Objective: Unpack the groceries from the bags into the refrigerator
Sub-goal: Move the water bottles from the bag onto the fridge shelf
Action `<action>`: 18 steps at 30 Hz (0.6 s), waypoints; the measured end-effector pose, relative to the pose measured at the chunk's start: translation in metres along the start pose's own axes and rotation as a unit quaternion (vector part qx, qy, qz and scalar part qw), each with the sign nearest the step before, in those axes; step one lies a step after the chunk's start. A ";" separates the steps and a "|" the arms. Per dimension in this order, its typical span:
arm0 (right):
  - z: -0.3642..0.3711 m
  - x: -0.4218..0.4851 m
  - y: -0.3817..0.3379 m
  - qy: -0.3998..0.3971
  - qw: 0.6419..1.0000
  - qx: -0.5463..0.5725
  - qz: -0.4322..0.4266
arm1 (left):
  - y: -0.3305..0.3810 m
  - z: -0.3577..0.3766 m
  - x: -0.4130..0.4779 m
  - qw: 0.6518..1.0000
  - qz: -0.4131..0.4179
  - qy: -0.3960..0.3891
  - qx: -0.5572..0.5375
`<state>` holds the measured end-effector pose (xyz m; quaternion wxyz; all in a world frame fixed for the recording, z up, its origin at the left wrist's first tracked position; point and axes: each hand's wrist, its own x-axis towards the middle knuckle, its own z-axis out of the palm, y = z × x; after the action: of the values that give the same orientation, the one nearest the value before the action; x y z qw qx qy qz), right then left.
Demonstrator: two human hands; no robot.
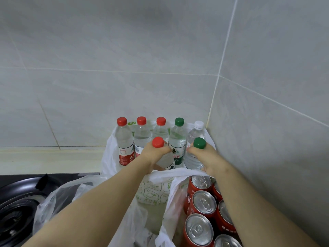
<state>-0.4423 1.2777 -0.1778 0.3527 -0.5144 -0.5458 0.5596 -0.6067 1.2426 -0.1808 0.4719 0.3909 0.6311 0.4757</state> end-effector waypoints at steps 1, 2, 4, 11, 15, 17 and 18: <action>0.002 -0.003 -0.001 0.013 1.000 0.001 -0.004 | 0.000 0.000 -0.001 1.000 -0.004 0.015 -0.015; 0.004 -0.003 0.000 0.031 0.999 0.002 -0.009 | -0.001 0.000 -0.002 0.999 -0.007 0.027 -0.028; 0.008 -0.007 -0.001 0.063 0.998 0.023 -0.020 | -0.001 0.000 -0.005 0.999 -0.003 0.042 -0.025; 0.014 -0.034 -0.041 0.089 0.993 0.062 -0.047 | 0.026 -0.012 -0.033 0.994 0.052 0.076 -0.067; 0.026 -0.065 -0.066 0.074 0.987 0.096 -0.107 | 0.048 -0.031 -0.061 0.980 0.106 0.116 -0.123; 0.035 -0.082 -0.072 0.073 0.983 0.108 -0.132 | 0.055 -0.042 -0.079 0.972 0.140 0.131 -0.135; 0.041 -0.091 -0.074 0.074 0.980 0.113 -0.145 | 0.056 -0.048 -0.089 0.968 0.156 0.140 -0.137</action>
<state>-0.4734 1.1920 -0.0930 0.5253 -0.4268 -0.5203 0.5206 -0.6289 1.1611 -0.1013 0.3476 0.3453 0.5506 0.6758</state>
